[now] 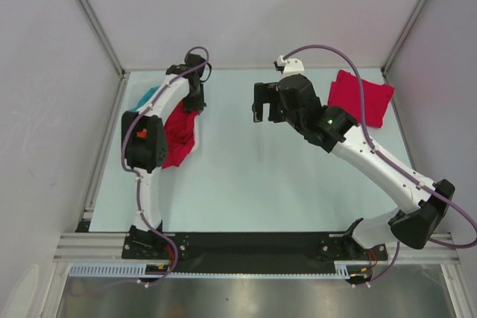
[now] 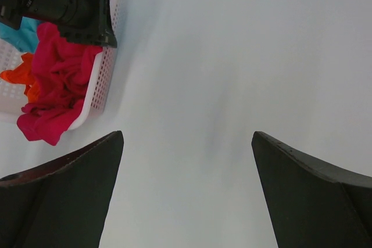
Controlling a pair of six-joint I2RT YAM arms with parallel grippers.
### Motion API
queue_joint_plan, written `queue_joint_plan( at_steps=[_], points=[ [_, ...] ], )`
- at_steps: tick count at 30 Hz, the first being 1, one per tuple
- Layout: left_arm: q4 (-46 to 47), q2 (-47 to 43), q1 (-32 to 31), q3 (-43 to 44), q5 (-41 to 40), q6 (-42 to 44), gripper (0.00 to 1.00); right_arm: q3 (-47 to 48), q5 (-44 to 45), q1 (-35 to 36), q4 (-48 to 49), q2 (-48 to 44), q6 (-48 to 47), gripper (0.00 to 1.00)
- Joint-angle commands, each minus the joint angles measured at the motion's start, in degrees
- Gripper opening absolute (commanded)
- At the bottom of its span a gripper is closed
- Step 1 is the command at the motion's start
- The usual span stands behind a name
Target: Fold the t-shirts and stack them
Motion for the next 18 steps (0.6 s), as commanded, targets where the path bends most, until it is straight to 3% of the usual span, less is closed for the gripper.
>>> queue_joint_plan(
  at_steps=[1, 7, 13, 18],
  points=[
    [0.68, 3.24, 4.89, -0.32, -1.29, 1.08, 0.00, 3.74, 1.76, -0.30, -0.51, 0.21, -2.21, 1.00],
    [1.47, -0.26, 9.55, -10.22, -7.36, 1.87, 0.00, 4.45, 1.77, -0.30, -0.78, 0.57, -2.74, 1.00],
    [8.41, -10.19, 16.92, -27.45, -4.72, -0.76, 0.00, 4.09, 1.15, -0.30, -0.16, 0.48, -2.83, 1.00],
    [9.91, -16.27, 19.92, -34.24, -3.32, -0.33, 0.00, 3.83, 0.71, -0.30, 0.28, -0.13, -2.83, 1.00]
  ],
)
